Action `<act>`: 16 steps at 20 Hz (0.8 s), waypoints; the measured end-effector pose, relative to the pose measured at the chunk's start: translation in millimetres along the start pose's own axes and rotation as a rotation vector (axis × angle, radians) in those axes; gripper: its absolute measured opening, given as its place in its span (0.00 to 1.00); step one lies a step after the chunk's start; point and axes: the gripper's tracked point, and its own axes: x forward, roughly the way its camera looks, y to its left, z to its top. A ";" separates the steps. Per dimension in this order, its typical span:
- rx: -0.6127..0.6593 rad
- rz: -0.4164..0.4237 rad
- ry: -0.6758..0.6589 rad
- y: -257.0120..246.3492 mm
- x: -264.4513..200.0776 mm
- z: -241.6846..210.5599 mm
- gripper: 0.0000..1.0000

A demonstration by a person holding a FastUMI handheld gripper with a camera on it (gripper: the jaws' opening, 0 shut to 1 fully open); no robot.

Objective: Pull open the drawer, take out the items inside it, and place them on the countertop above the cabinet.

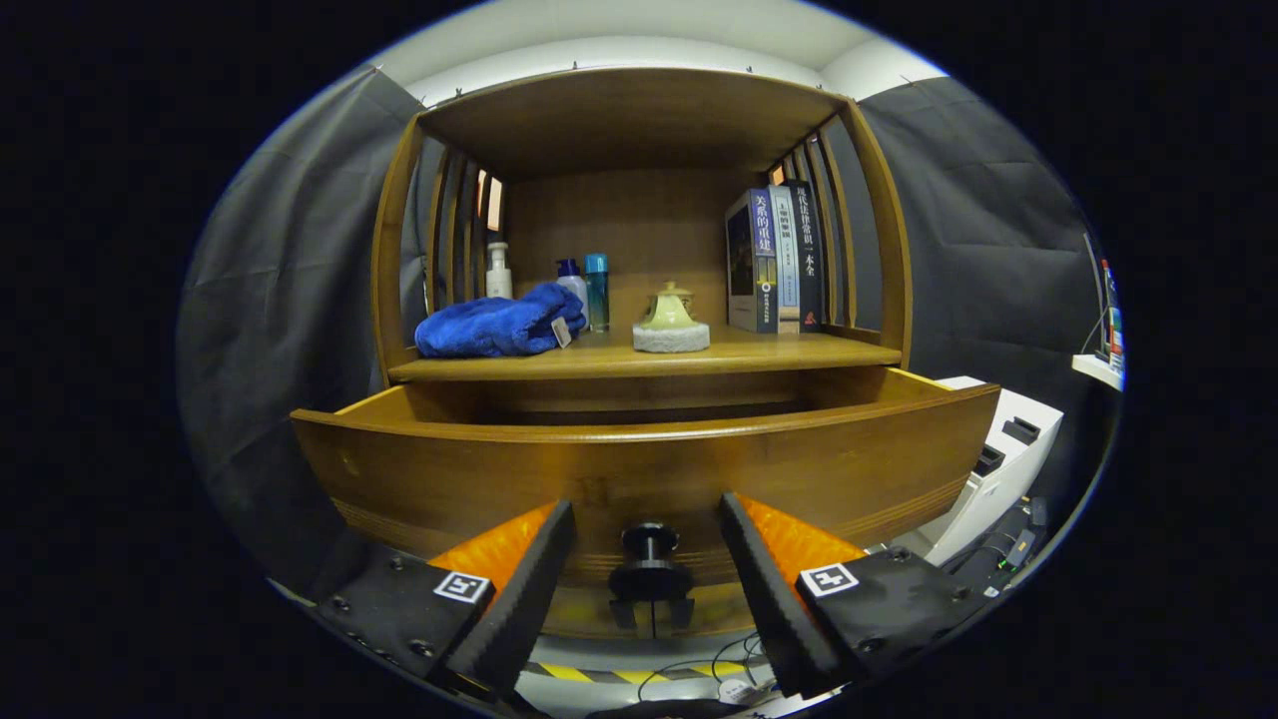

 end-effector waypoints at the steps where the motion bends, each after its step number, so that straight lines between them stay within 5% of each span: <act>1: 0.003 0.000 -0.005 0.6 6.9 1.9 0.97; 16: -0.002 -0.011 0.024 1.8 79.0 14.9 0.97</act>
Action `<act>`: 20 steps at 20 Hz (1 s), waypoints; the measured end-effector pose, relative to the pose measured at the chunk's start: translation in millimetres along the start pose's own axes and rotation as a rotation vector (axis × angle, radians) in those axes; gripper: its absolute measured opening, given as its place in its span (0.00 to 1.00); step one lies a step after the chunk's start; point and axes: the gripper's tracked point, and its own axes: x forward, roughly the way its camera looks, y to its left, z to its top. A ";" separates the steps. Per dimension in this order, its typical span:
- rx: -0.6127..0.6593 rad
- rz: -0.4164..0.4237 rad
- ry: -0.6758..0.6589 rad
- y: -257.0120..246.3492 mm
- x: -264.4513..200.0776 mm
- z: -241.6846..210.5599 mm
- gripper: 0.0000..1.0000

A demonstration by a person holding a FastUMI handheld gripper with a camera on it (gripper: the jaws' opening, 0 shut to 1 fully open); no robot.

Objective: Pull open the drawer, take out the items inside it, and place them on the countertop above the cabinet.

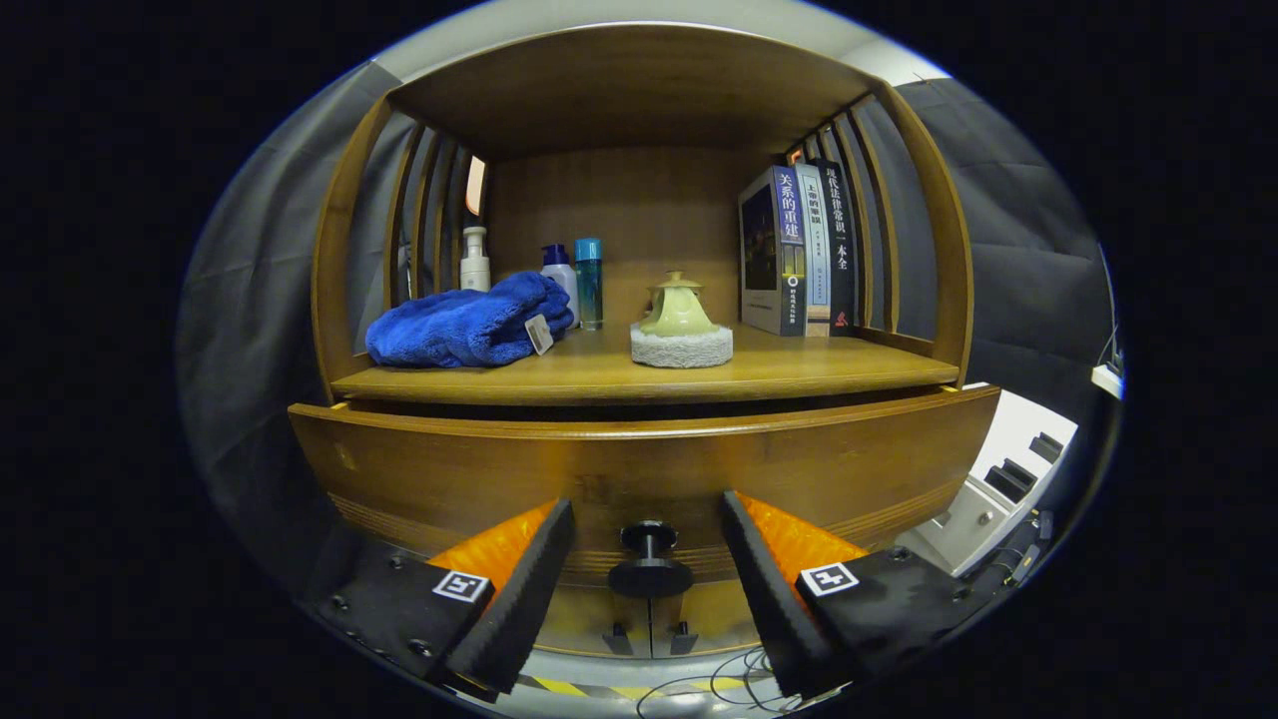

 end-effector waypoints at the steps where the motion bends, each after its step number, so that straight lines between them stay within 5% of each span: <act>1: 0.002 -0.001 0.003 0.4 2.8 0.4 0.97; 20: -0.024 -0.014 0.036 -1.6 29.7 -1.6 0.99</act>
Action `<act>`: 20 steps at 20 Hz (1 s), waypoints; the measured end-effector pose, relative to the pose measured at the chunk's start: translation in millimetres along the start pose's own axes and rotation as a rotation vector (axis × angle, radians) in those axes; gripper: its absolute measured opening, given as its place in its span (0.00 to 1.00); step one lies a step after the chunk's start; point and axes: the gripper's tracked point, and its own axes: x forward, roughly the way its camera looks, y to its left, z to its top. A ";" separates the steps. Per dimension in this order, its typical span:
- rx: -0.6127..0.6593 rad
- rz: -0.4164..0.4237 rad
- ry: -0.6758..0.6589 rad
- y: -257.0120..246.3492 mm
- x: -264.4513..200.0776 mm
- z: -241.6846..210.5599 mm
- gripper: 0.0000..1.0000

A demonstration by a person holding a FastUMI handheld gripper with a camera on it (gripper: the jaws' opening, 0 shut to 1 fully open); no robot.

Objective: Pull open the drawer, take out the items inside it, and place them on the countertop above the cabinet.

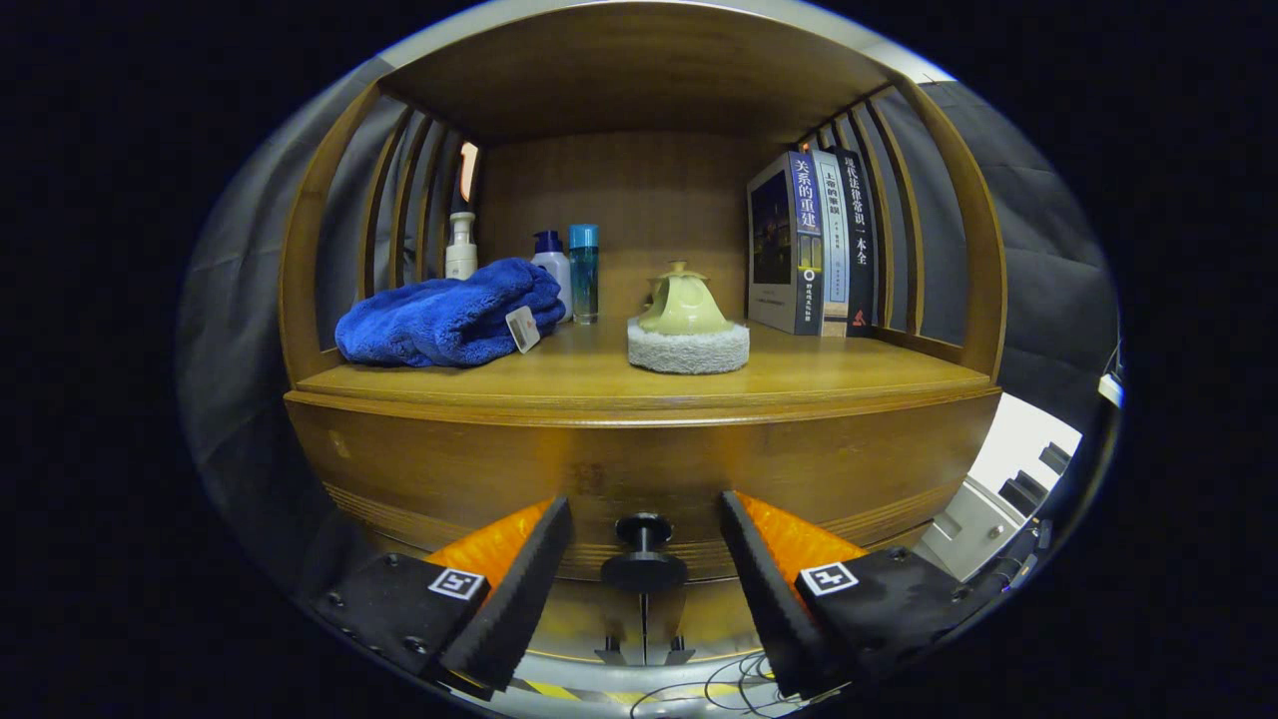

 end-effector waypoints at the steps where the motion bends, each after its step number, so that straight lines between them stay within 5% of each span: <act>1: -0.003 -0.002 -0.007 -0.9 -0.5 3.3 0.99; 5: 0.010 -0.016 -0.077 -7.6 -40.1 37.8 0.99; 12: 0.040 0.083 -0.206 -1.2 -138.6 116.2 0.99; 20: 0.080 0.163 -0.258 -21.8 -234.2 150.2 0.99</act>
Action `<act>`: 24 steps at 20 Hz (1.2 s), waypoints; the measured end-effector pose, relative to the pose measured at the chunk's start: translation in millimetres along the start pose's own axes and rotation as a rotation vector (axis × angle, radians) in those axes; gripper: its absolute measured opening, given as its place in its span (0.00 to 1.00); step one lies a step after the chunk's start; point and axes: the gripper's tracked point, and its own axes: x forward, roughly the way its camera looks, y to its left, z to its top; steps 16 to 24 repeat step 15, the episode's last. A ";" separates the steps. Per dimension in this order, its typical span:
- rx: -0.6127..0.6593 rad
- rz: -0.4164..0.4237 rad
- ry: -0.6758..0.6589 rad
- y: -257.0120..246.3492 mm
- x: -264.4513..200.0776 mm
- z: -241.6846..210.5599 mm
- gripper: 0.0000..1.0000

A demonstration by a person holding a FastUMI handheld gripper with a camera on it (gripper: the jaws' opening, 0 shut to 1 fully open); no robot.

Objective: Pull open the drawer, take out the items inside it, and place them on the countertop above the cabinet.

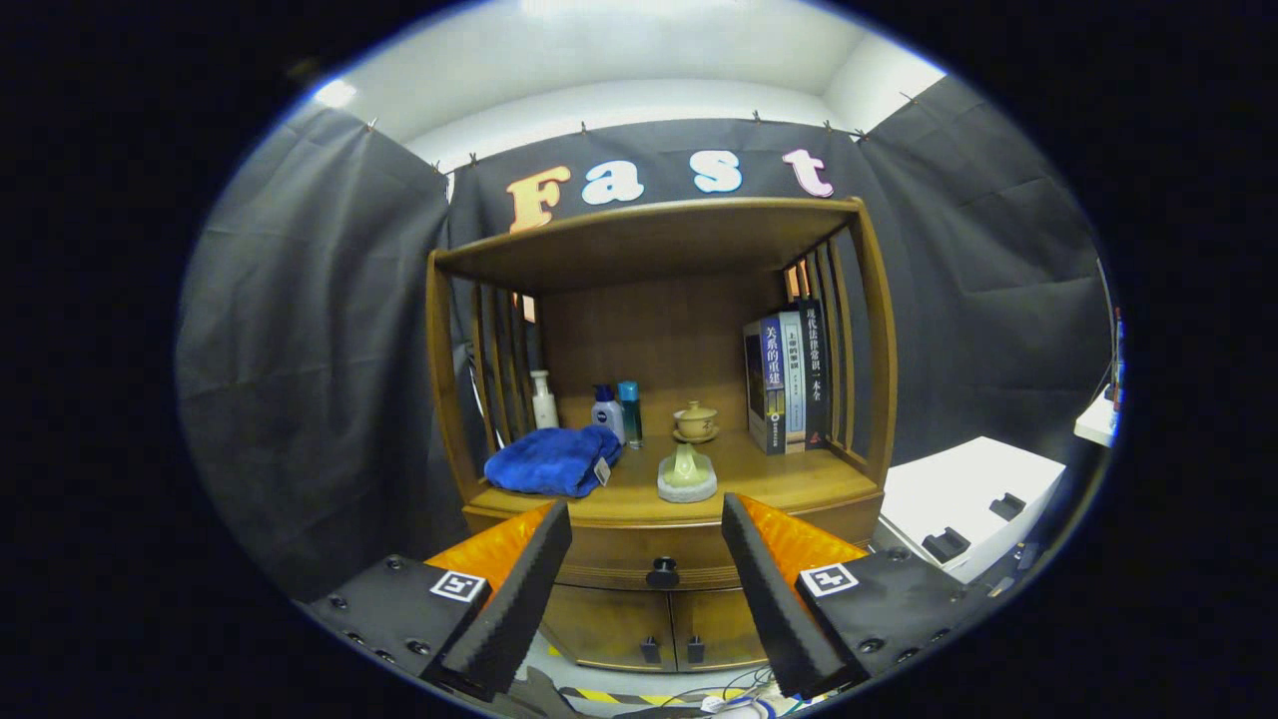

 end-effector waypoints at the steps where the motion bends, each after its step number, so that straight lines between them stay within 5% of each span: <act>1: -0.004 -0.005 -0.022 -4.1 -9.8 8.7 0.99; 7: -0.038 -0.023 -0.086 -21.3 -43.7 34.9 0.98; 24: -0.024 -0.037 -0.082 -26.9 -42.2 32.2 0.98</act>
